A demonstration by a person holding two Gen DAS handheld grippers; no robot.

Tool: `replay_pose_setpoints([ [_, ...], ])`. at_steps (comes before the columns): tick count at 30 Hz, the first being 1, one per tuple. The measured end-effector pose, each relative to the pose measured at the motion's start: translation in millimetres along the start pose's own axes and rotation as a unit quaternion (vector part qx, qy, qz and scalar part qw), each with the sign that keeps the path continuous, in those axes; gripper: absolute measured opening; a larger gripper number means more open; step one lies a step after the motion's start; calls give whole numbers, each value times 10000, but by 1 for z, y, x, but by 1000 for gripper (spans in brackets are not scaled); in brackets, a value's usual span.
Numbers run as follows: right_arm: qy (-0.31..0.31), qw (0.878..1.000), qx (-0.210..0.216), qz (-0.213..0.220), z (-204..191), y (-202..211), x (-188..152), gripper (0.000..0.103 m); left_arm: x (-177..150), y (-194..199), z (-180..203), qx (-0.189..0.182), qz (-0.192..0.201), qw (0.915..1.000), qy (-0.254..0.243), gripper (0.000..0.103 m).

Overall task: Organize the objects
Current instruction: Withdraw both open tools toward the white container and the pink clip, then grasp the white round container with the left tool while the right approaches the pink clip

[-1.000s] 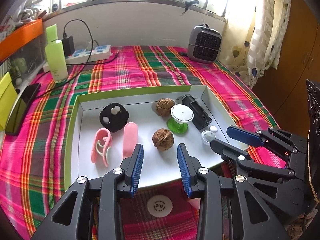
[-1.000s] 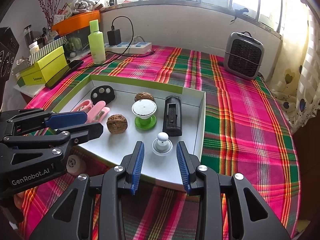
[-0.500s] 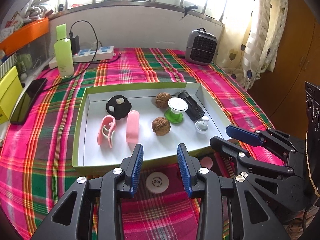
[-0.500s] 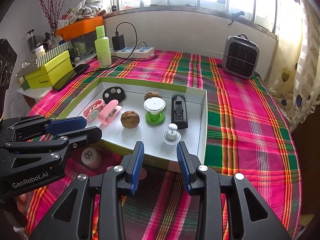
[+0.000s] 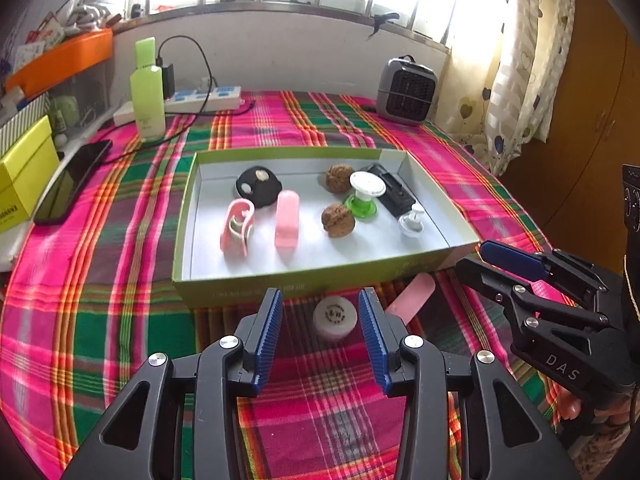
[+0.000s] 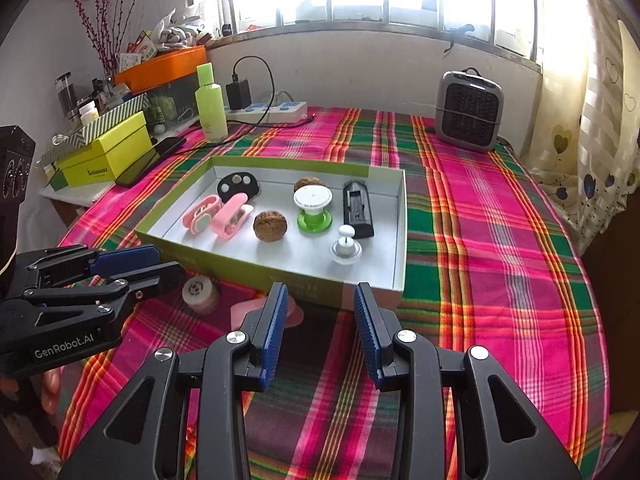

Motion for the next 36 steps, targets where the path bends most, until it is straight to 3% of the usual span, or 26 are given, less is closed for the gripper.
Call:
replay_pose_setpoints([
  [5, -20, 10000, 49, -69, -1, 0, -9, 36, -10, -7, 3, -218, -181, 9996, 18, 43],
  [9, -85, 9999, 83, -104, 0, 1, -14, 38, -12, -13, 5, -197, -262, 9995, -7, 43],
  [11, -89, 9998, 91, -122, 0, 1, -16, 45, -13, -16, 4, -167, -289, 9994, -4, 43],
  [27, -90, 9994, 188, -272, -7, -4, -22, 45, -9, -33, 3, 46, -345, 9994, 26, 43],
  [32, -88, 9993, 181, -313, -9, -6, -23, 45, -9, -33, 2, 49, -300, 9995, 49, 39],
  [36, -77, 9992, 177, -341, -11, -7, -23, 45, -9, -33, -3, 75, -271, 9995, 117, 28],
])
Point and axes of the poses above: each gripper's, at about its wrist camera, not at the fingertips, and y roughly against the way its jaws point, z to its right, x to its top, the point moved 2 cm from there along -y, roughly the way its jaws point, and after that the axes turned 2 degrees about z, right-handed, at the moved point
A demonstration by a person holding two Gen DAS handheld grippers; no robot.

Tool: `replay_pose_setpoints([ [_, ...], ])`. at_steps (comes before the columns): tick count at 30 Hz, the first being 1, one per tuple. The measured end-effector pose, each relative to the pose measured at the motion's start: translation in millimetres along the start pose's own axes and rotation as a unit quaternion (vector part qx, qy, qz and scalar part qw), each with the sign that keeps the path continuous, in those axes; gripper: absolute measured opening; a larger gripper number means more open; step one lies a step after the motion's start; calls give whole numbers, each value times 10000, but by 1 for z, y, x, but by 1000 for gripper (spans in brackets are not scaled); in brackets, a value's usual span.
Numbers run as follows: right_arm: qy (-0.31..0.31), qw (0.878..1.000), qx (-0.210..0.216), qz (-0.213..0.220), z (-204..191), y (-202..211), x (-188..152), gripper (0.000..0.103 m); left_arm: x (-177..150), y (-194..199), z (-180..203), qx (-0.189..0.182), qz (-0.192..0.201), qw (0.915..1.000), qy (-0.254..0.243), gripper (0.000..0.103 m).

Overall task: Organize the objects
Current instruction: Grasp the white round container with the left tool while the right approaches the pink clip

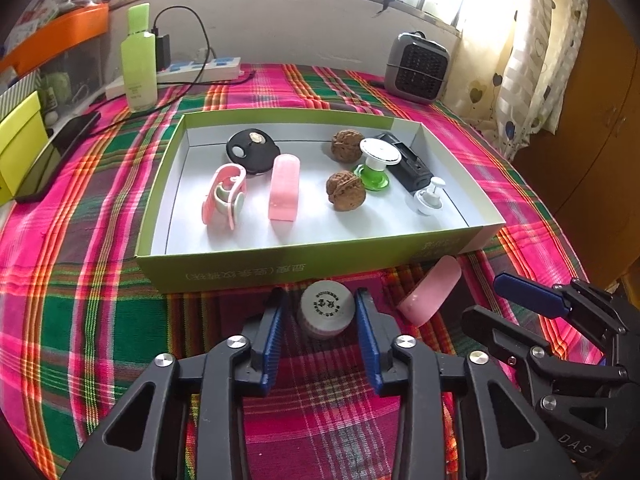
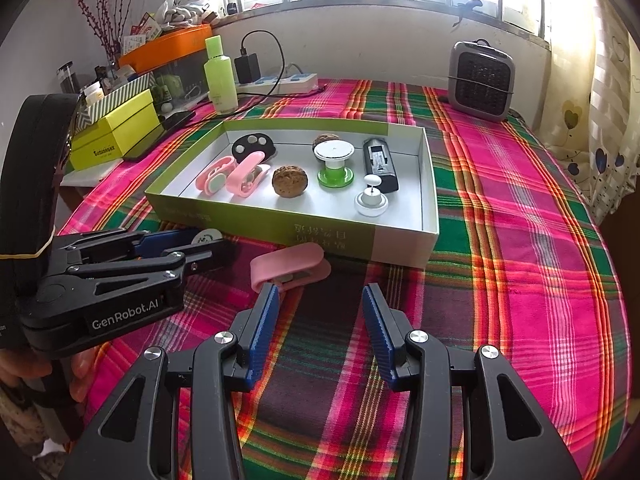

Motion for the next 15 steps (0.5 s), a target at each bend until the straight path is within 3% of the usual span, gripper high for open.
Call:
replay_pose_setpoints([
  [15, -261, 9995, 167, -29, -17, -7, 3, 45, -9, 10, -15, -110, 30, 9997, 221, 27],
])
Point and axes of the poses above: each gripper's, at about its wrist camera, not at the fingertips, and y roughly against the way its jaws point, z to its right, x to its top, the point moved 2 cm from there along -y, roughly the way its jaws point, and after that the axes turned 2 degrees about z, right-handed, at the moved point
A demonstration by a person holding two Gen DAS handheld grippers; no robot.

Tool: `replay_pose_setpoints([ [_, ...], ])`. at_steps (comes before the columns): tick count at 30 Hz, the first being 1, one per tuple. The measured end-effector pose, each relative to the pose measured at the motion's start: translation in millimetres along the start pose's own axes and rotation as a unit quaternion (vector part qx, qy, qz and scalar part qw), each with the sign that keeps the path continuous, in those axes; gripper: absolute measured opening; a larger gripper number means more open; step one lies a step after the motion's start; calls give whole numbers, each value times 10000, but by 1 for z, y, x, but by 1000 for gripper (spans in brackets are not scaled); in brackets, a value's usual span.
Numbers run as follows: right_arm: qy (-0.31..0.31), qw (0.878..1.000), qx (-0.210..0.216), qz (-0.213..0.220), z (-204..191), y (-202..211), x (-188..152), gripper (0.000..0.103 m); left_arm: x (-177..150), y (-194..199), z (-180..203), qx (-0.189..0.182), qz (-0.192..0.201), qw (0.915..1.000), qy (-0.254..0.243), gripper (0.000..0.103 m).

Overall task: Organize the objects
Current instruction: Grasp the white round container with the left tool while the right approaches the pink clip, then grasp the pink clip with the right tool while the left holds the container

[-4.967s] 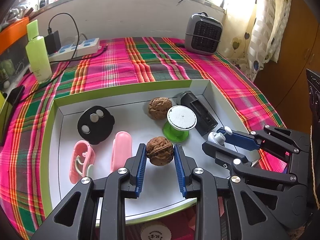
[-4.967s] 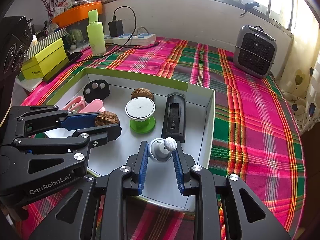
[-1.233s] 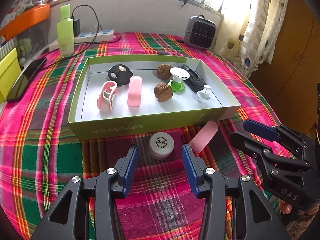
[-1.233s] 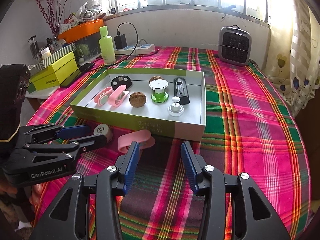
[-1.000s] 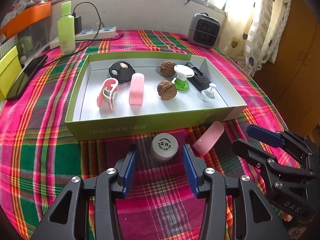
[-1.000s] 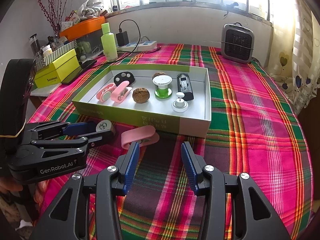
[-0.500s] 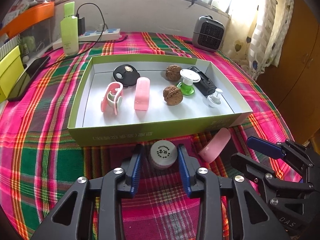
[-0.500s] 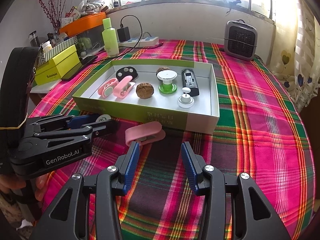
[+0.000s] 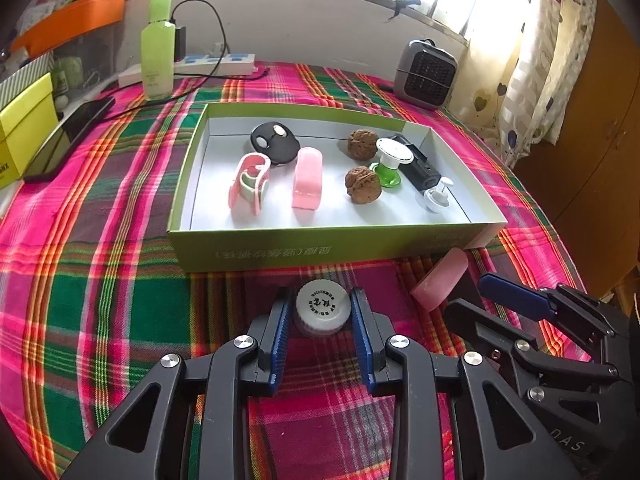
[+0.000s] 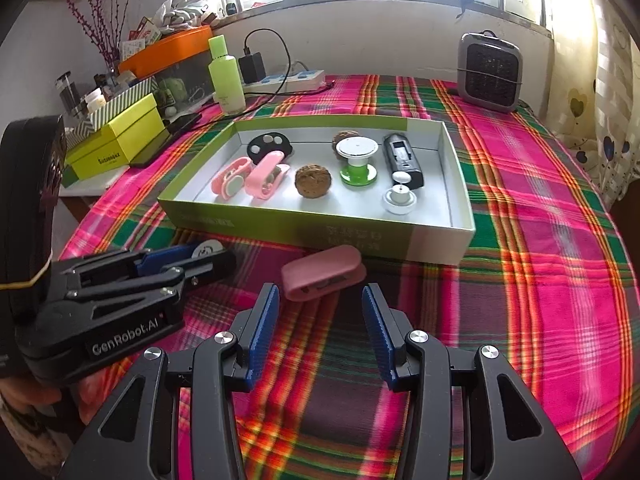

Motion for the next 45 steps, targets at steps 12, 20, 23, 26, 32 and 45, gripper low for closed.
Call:
replay_pose_setpoints([
  [12, -584, 9976, -346, 98, 2, -11, 8, 52, -6, 7, -9, -84, 66, 9999, 96, 28],
  [20, -564, 9968, -566, 13, -3, -16, 8, 52, -5, 8, -11, -136, 85, 9998, 117, 28],
  [23, -557, 9963, -649, -31, -1, -16, 6, 52, -5, 8, -11, -153, 88, 9998, 122, 28],
  [26, -565, 9951, -811, -24, 3, -13, 5, 52, -5, 8, -10, -158, 89, 9998, 122, 28],
  [32, -639, 9934, -951, -105, 12, -8, 0, 52, -5, 8, -11, -155, 90, 9998, 123, 28],
  [45, -925, 9876, -1259, -126, 30, 6, -7, 52, -6, 7, -11, -154, 93, 9998, 121, 28],
])
Point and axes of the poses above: each gripper's, at about its wrist camera, not at the fingertips, and y roughly against the way its jaws point, z to its right, x to its top, the point moved 2 cm from there along -y, roughly the way its jaws point, and after that the axes turned 2 degrees about z, right-handed, at the moved point
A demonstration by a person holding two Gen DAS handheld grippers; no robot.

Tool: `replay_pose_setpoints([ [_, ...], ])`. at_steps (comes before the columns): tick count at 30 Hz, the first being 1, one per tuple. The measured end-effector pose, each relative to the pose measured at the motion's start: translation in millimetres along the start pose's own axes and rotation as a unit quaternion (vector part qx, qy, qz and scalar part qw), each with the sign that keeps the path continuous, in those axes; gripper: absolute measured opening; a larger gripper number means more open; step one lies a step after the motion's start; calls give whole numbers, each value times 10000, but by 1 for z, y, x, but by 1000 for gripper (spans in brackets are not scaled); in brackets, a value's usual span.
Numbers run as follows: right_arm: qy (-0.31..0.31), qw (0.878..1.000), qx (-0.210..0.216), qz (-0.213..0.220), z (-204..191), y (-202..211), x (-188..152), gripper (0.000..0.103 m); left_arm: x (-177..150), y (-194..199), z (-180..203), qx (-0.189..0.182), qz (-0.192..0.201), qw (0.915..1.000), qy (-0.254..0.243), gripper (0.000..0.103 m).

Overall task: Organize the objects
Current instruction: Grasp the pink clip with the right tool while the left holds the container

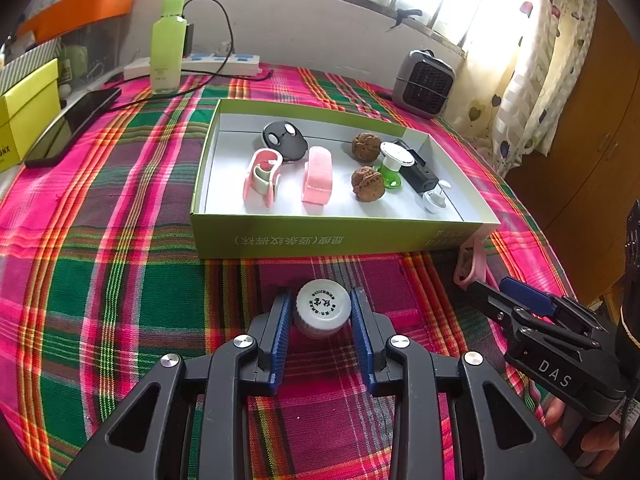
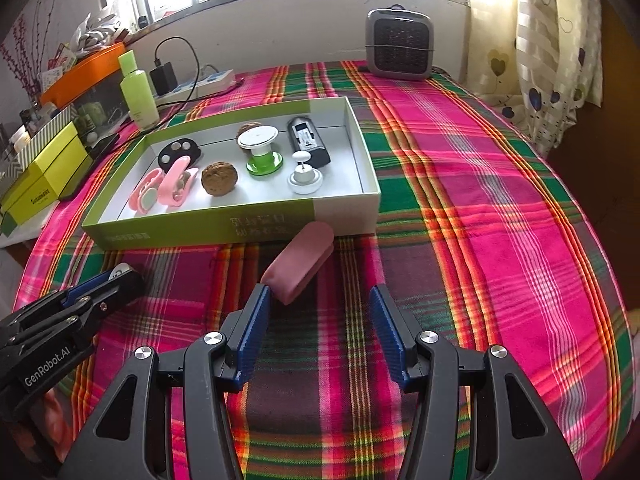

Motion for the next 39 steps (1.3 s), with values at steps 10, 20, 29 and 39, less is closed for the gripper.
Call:
replay_pose_setpoints([
  [10, -333, 9989, 288, 183, -4, -3, 7, 52, 1, 0, 0, -10, 3, 10000, 8, 28],
  [20, -406, 9991, 85, 83, -1, -16, 12, 52, 0, 0, 0, -16, 5, 10000, 15, 28],
  [29, -119, 9999, -72, 45, -1, -16, 10, 52, 1, 0, 1, 6, 4, 10000, -7, 28],
  [39, -3, 9999, -146, 27, 12, -15, 10, 41, 0, -1, 2, 10, 3, 10000, -26, 28],
])
Point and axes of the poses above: each gripper's, at about its wrist camera, not at the fingertips, and y roughly against the way its jaws point, z to its right, x to its top, the point moved 2 cm from there along -y, roughly the way its jaws point, and after that the axes turned 2 degrees about z, right-handed, at the moved point
